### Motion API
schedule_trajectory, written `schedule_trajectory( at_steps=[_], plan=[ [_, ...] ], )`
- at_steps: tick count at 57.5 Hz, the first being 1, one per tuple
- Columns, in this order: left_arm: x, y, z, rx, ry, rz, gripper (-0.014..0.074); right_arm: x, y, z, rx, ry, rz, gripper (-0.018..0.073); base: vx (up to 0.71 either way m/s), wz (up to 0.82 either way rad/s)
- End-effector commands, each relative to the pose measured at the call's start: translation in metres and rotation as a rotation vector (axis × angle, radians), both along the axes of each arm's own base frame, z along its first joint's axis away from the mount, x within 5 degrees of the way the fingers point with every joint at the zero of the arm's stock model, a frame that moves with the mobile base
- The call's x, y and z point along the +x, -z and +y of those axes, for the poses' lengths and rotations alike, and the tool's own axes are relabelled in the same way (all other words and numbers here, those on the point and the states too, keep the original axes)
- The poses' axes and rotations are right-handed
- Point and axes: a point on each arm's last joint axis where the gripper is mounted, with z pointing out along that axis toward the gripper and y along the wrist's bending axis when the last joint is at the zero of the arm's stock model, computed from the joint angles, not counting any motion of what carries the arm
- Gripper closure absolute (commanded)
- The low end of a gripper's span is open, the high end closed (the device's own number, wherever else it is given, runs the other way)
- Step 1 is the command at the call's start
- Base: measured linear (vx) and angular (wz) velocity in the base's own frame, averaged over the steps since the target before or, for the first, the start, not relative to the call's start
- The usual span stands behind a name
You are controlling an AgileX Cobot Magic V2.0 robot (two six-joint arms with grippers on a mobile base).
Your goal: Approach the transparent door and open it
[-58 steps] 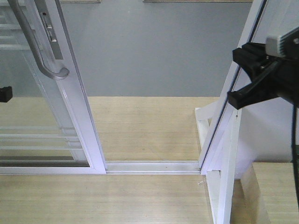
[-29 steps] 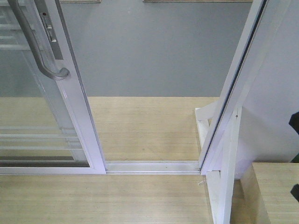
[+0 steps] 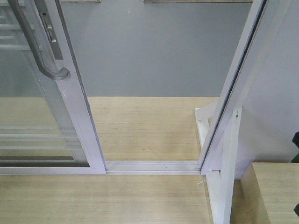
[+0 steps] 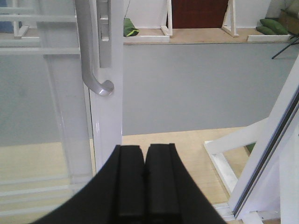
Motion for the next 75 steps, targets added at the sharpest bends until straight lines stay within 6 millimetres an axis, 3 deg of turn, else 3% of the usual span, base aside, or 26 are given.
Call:
schedule_trajectory(
  at_steps=[1, 30, 36, 52, 75],
  plan=[
    [0.001, -0.012, -0.001, -0.025, 0.003, -0.063, 0.0599, 0.0, -0.016, 0.0, 0.029, -0.005, -0.092, 0.0561, 0.0, 0.0],
    [-0.001, -0.01, 0.001, 0.031, 0.001, -0.087, 0.0599, 0.0, -0.016, 0.0, 0.029, -0.005, -0.092, 0.0561, 0.0, 0.0],
    [-0.003, 0.004, 0.003, 0.041, -0.01, -0.142, 0.0599, 0.0, -0.016, 0.0, 0.029, -0.005, -0.092, 0.0561, 0.0, 0.0],
    [-0.003, 0.077, 0.005, 0.026, -0.039, -0.266, 0.0599, -0.001, -0.016, 0.0, 0.028, -0.004, -0.093, 0.0561, 0.0, 0.0],
    [-0.004, 0.086, 0.004, 0.049, -0.025, -0.147, 0.0599, -0.001, -0.016, 0.0, 0.026, -0.004, -0.09, 0.0559, 0.0, 0.0]
  ],
)
